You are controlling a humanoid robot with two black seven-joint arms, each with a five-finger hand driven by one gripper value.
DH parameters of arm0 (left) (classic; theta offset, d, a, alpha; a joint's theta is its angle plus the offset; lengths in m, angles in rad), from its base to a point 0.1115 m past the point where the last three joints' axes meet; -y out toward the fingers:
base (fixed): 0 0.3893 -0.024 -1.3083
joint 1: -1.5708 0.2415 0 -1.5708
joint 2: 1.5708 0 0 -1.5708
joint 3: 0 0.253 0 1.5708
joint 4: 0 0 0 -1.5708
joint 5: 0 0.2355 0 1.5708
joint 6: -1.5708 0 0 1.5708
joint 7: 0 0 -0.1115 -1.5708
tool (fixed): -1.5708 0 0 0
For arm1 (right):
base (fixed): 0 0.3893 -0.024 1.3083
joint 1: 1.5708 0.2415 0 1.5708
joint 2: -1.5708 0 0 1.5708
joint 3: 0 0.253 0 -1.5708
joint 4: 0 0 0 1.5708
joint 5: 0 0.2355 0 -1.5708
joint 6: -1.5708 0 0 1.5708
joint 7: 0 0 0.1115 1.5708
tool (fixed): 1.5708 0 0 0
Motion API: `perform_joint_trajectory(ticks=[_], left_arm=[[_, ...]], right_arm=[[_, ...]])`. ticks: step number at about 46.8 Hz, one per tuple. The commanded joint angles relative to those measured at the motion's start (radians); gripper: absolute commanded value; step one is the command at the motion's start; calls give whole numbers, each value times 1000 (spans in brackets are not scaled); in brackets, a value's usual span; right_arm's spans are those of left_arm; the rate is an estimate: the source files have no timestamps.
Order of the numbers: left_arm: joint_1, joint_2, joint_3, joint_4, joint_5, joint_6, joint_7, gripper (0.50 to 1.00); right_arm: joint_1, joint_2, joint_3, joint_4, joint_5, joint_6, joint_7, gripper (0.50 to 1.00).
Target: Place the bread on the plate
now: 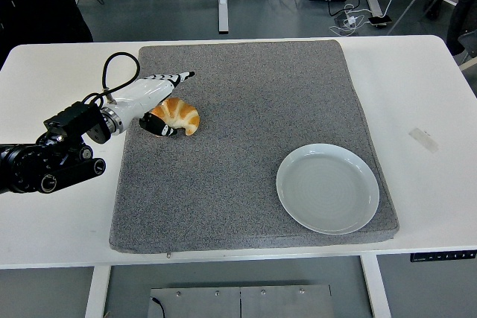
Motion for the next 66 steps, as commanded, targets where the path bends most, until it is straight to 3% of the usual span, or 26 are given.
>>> perform_joint_trajectory(ticks=[1,12,25,37,45,66], left_arm=[[5,-2,4,3,4,0,0,934],[11,-17,3,26,21,-1,-1,869],[12,-25,3,26,21,-21,-21,645],[20,-33,32,41,23,-24,-29,618],[23,-31,32,42,21,-23,-32,500],[-63,-11,-54,29,16,-23,-52,500]], right_arm=[[0,0,0,0,0,0,1,1000],[0,0,0,0,0,0,1,1000],[0,0,0,0,0,0,1,1000],[0,0,0,0,0,-1,1,1000],[0,0,0,0,1,0,1,1000],[1,0,0,0,0,0,1,1000]])
